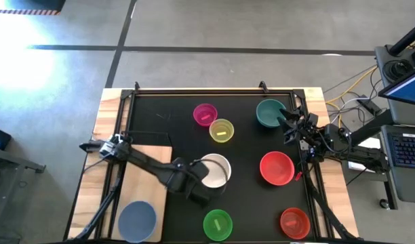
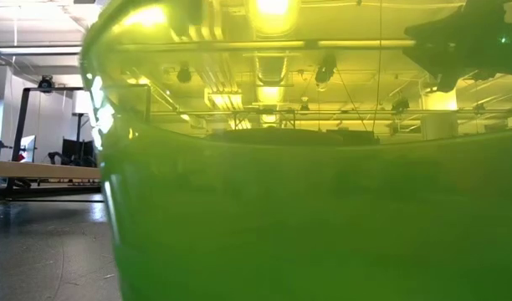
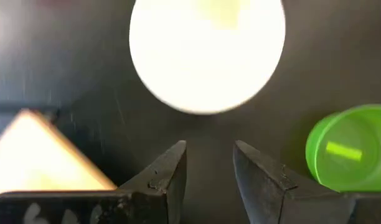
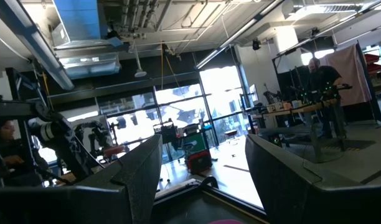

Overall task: Place and stack bowls onto a shelf
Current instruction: Stack the white bowl on top of the blue bowl on the shelf

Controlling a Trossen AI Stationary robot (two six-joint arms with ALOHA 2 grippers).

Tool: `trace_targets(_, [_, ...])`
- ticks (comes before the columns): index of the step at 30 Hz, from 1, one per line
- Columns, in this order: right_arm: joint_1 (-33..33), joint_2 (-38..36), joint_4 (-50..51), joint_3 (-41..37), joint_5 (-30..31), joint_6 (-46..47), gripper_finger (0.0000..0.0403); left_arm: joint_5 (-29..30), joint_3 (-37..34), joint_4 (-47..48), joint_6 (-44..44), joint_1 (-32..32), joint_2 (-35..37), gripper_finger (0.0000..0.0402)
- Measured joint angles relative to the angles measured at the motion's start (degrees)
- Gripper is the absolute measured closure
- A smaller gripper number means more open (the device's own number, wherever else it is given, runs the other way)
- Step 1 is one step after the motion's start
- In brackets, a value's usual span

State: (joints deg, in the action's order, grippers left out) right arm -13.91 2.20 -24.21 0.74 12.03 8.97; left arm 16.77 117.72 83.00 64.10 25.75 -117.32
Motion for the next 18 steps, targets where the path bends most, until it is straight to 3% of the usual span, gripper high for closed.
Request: trace_targets(18, [-0.01, 0.0, 0.0, 0.0, 0.0, 0.0, 0.0183, 0.32, -11.44, -16.07, -29.04, -3.73, -0.02, 0.0287])
